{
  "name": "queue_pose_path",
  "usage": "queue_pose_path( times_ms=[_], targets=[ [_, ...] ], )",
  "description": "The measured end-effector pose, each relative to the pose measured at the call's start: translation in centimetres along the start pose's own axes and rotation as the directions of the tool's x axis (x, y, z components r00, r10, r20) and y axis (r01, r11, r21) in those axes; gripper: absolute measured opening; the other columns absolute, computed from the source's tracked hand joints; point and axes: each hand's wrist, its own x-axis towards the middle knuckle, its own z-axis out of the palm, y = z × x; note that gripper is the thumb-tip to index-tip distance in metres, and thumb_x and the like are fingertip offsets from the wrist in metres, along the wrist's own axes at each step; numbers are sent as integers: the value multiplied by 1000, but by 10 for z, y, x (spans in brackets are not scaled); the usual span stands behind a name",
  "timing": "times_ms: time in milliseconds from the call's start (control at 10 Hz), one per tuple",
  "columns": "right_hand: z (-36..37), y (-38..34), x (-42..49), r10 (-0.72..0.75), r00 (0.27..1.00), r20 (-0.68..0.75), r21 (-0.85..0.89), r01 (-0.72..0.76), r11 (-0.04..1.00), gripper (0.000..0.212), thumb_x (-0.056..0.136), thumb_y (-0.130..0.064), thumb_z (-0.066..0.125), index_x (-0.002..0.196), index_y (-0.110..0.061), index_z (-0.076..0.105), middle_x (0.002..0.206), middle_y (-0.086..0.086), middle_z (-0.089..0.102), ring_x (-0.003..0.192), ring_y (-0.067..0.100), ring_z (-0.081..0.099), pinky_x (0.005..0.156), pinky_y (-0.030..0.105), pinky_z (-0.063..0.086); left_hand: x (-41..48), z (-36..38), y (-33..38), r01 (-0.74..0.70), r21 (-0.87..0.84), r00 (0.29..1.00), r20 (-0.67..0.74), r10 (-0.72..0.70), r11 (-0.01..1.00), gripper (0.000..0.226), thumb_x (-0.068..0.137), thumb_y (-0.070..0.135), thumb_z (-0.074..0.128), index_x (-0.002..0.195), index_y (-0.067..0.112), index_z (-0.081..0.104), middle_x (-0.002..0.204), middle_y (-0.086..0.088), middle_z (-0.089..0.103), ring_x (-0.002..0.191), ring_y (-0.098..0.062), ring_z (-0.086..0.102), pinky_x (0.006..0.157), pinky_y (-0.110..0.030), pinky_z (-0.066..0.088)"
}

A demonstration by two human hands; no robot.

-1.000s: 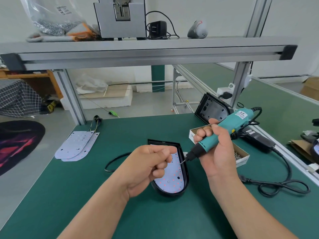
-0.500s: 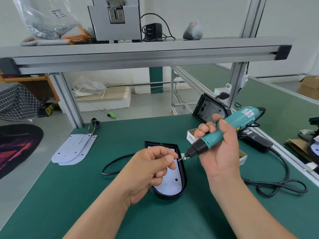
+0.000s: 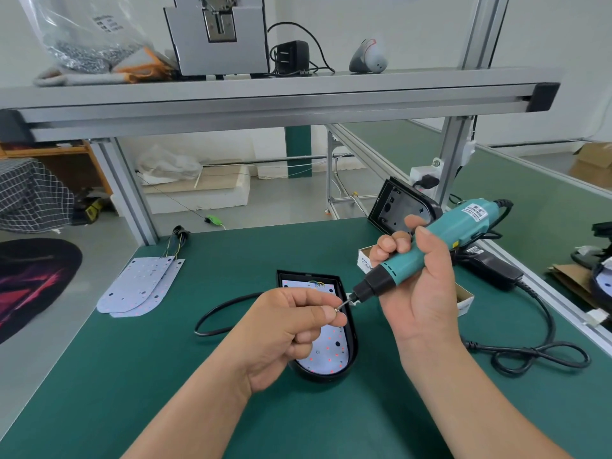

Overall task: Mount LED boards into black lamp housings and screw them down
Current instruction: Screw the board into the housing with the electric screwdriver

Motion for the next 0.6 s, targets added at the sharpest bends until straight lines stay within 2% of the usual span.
queue_pose_path(
  times_ms=[300,400,500,600],
  targets=[
    [-1,0,1,-3,1000,21,-26,3,1000,14,99,-15,55,111,-13,60,73,1,49,72,18,55,71,28,51,1,0,-1,2,13,1000,-24,-2,1000,17,96,-4,70,95,7,83,97,-19,78,48,-9,29,41,-17,28],
    [-1,0,0,-9,999,40,-58,11,998,15,98,-15,56,113,-14,60,75,0,49,73,18,55,71,29,51,1,1,-1,-14,46,999,-39,16,999,14,85,4,77,98,5,81,98,-19,79,49,-10,27,42,-18,28],
    [-1,0,0,-10,998,57,-77,14,997,16,99,-16,58,115,-15,59,77,1,48,75,19,55,72,29,51,1,2,-1,-28,57,997,-71,32,998,20,76,10,79,96,7,82,96,-18,79,50,-12,25,43,-19,26],
    [-1,1,0,-10,997,74,-99,17,995,16,99,-17,60,115,-16,60,78,1,48,76,19,55,73,30,51,1,2,-2,-28,54,995,-96,34,998,20,73,10,81,93,9,83,96,-20,77,50,-13,24,43,-19,25]
  ],
)
